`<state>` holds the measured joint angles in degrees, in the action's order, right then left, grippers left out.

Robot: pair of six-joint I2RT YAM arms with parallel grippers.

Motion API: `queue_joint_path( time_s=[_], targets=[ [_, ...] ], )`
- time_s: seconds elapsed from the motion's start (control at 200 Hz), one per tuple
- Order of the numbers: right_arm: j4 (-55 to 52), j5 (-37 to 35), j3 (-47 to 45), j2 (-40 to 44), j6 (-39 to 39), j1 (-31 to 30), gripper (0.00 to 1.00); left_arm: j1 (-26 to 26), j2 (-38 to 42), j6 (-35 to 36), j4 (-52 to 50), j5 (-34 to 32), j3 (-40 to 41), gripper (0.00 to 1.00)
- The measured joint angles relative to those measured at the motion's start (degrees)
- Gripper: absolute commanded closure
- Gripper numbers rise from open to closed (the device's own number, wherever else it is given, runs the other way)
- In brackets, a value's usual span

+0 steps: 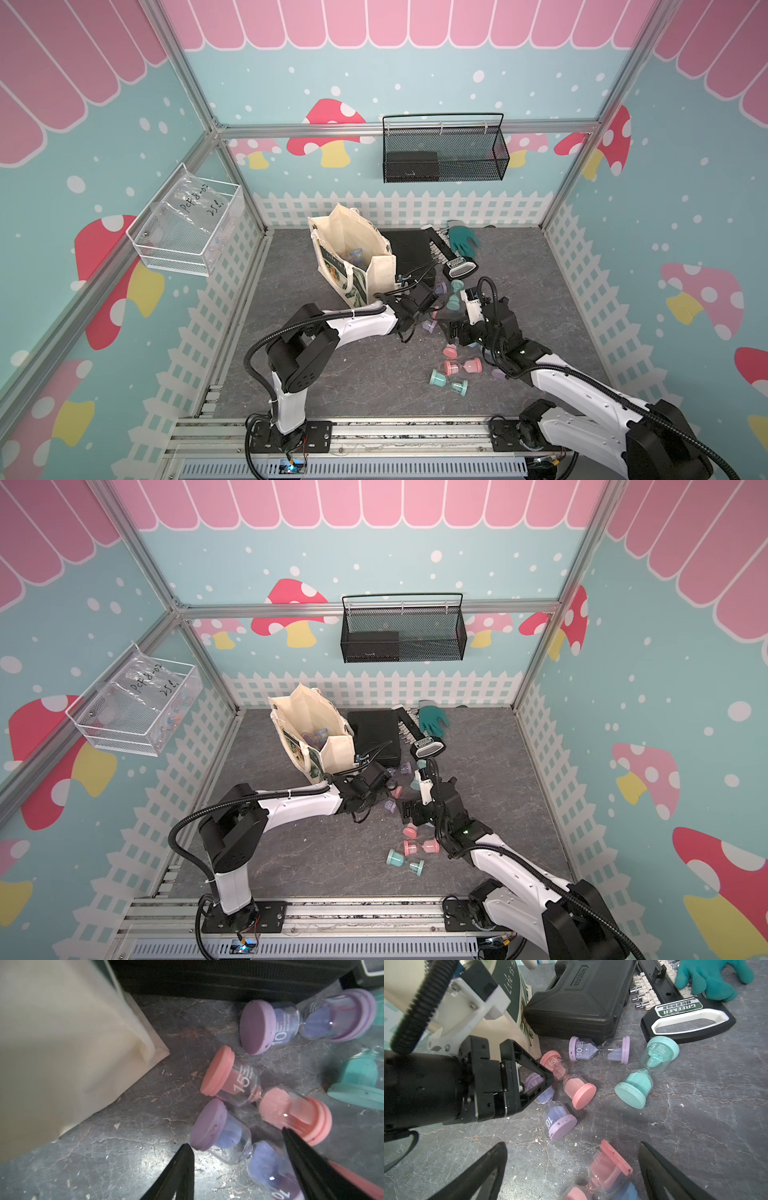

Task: Put the hourglass into the canvas bag
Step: Pick up the hourglass from the center of the board.

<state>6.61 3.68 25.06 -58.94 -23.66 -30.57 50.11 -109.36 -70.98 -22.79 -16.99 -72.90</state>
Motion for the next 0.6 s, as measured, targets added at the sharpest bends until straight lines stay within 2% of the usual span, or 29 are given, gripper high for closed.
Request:
queue_joint_path(
  time_s=[0.6],
  targets=[
    [0.63, 1.36, -1.14, 0.20, 0.02, 1.46, 0.00, 1.03, -5.07, -2.64, -6.45, -4.70, -4.20, 0.32]
  ],
)
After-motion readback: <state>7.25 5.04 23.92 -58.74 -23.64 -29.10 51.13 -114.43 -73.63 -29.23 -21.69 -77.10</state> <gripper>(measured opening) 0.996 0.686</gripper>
